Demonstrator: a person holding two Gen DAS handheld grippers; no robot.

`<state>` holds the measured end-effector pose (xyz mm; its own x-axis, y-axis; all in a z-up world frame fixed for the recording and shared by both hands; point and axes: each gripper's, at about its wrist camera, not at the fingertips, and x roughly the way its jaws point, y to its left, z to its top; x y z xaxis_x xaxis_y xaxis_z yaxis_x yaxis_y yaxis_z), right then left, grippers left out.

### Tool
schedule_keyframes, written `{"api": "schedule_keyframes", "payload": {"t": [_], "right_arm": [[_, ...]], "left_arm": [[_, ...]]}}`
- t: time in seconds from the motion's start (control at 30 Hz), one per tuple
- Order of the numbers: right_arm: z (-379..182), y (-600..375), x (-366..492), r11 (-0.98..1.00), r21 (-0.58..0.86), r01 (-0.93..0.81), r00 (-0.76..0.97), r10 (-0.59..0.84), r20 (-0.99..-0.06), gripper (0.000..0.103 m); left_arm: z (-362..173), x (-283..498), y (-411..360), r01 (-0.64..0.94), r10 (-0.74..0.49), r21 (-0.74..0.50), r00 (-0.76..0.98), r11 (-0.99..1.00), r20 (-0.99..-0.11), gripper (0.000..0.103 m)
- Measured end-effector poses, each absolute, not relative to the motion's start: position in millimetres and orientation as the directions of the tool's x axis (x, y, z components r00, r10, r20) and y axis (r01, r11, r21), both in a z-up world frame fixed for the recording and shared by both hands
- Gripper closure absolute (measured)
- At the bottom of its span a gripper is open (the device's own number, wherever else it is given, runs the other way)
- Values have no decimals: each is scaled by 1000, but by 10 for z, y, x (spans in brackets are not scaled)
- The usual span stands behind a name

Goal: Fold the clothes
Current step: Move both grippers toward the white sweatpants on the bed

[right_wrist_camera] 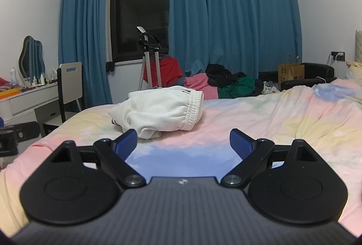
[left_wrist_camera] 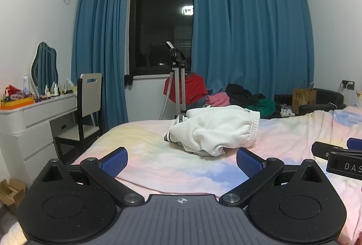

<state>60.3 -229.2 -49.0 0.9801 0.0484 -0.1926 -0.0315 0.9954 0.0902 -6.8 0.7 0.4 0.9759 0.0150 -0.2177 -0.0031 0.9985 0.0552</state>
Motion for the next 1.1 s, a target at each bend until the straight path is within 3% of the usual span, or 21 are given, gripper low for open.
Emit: {"api": "schedule_keyframes", "payload": {"t": [0.83, 1.1], "right_arm": [[-448, -2277, 555, 996, 81, -35, 979, 51, -197, 13], [-448, -2272, 635, 996, 91, -13, 971, 34, -235, 13]], "left_arm": [[-17, -35, 8, -34, 51, 79, 973, 996, -227, 0], [-52, 40, 103, -73, 87, 69, 969, 995, -233, 0]]}}
